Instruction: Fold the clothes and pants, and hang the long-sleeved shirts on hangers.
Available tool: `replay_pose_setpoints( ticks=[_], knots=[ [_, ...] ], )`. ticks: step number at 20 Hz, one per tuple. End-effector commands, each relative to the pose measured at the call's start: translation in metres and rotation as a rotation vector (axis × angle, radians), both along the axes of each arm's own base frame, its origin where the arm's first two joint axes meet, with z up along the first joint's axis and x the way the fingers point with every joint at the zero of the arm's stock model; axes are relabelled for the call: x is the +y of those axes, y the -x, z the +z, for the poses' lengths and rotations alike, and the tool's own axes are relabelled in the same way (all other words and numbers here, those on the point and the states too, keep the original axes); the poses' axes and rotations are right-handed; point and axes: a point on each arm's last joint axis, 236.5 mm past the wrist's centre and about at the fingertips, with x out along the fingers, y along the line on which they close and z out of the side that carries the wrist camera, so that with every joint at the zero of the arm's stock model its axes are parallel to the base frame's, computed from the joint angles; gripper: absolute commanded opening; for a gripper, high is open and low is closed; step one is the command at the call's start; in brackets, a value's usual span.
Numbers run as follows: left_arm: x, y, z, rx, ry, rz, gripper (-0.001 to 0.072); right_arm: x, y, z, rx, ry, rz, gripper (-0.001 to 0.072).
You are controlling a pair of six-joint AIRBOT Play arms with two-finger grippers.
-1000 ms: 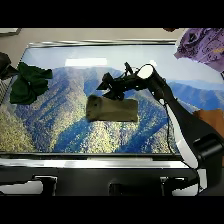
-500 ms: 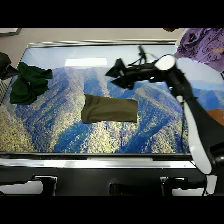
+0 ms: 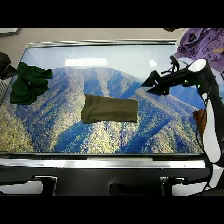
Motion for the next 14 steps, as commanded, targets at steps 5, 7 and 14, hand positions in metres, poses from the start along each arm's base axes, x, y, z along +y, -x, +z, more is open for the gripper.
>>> replay_pose_setpoints(
  ticks=[5,7,14],
  knots=[
    [0.0,0.0,0.0,0.001,0.001,0.001,0.0018,-0.003,0.01,-0.064,0.071,0.004,0.103,0.0499],
    [0.0,0.0,0.0,0.001,0.003,-0.001,0.0018,-0.003,0.01,-0.068,0.056,0.009,0.13,0.0499],
    [0.0,0.0,0.0,0.0,0.003,-0.001,0.0018,-0.005,0.01,-0.077,0.037,0.027,0.171,0.0499]
  ],
)
